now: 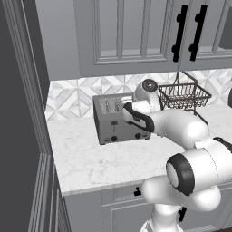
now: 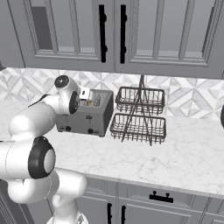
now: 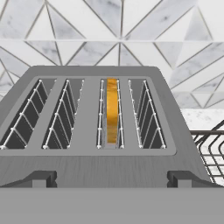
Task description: Start the toaster. Once the lever pops up, take the bread to the plate on the dining counter.
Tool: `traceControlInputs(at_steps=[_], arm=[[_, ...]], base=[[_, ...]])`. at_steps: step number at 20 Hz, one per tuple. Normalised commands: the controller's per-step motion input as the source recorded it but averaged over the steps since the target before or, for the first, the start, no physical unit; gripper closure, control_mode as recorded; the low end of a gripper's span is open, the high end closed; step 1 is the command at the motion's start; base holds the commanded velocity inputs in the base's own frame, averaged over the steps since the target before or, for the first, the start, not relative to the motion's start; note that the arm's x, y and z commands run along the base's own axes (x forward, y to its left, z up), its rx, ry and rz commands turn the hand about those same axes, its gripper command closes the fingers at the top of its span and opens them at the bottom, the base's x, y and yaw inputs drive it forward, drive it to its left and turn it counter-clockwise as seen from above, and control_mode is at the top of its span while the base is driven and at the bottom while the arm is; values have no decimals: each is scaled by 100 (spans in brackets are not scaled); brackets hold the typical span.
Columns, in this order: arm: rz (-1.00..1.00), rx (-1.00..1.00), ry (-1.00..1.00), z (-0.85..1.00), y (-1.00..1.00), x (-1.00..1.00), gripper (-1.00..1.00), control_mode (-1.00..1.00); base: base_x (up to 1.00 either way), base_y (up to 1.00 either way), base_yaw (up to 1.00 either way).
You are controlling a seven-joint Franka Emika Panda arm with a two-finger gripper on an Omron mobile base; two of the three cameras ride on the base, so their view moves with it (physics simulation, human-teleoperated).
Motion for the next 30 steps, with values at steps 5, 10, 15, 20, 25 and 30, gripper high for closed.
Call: traceControlInputs(at_steps=[5, 10, 15, 20, 25, 30], arm=[[0, 0, 0, 0, 0, 0, -100, -100], [0, 0, 0, 0, 0, 0, -100, -100], [0, 0, 0, 0, 0, 0, -100, -100], [0, 0, 0, 0, 0, 0, -100, -100], [0, 0, 0, 0, 0, 0, -100, -100], [0, 0, 0, 0, 0, 0, -100, -100]], base=[[0, 0, 0], [0, 0, 0], [0, 0, 0], [0, 0, 0], [0, 0, 0], [0, 0, 0]])
